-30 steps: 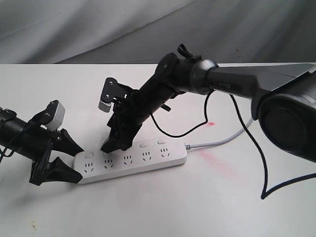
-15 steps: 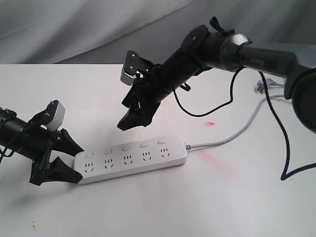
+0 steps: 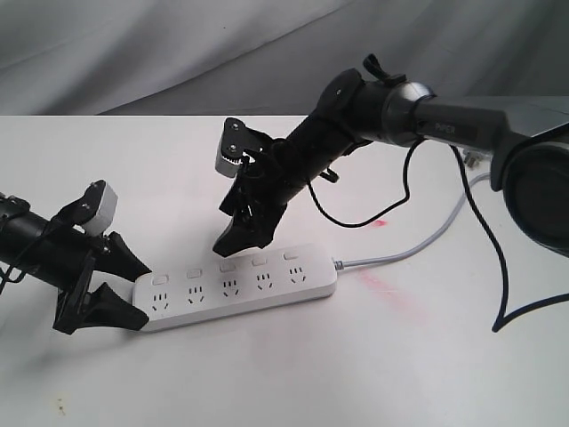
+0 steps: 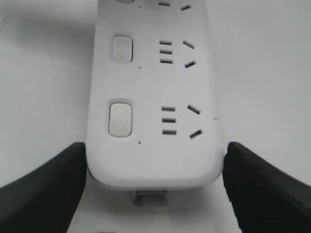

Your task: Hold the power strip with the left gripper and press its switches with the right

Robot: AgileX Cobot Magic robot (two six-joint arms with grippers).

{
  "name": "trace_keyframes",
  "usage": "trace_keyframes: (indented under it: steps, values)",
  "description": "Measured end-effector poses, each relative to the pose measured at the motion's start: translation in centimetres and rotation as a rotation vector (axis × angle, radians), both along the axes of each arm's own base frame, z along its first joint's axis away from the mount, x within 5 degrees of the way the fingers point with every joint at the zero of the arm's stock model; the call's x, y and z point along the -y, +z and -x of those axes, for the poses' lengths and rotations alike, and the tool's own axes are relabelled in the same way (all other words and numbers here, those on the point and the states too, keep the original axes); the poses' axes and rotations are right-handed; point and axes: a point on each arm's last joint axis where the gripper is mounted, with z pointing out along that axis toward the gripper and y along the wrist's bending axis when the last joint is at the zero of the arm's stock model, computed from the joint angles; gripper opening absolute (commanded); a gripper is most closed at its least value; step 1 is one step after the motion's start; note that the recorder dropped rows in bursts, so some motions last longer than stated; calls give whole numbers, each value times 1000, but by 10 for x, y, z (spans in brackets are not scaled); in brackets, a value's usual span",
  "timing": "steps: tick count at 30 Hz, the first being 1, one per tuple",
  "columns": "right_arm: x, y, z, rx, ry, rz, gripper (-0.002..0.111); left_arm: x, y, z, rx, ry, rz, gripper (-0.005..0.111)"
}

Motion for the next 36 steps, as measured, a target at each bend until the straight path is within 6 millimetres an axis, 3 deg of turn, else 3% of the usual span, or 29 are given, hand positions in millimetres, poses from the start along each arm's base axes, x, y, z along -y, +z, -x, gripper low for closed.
trace_keyframes:
  steps: [11, 36]
  values:
    - [-6, -18, 5, -15, 34, 42, 73, 0, 0, 0, 0, 0, 0, 56]
    - [-7, -13, 1, 23, -10, 27, 73, 0, 0, 0, 0, 0, 0, 56]
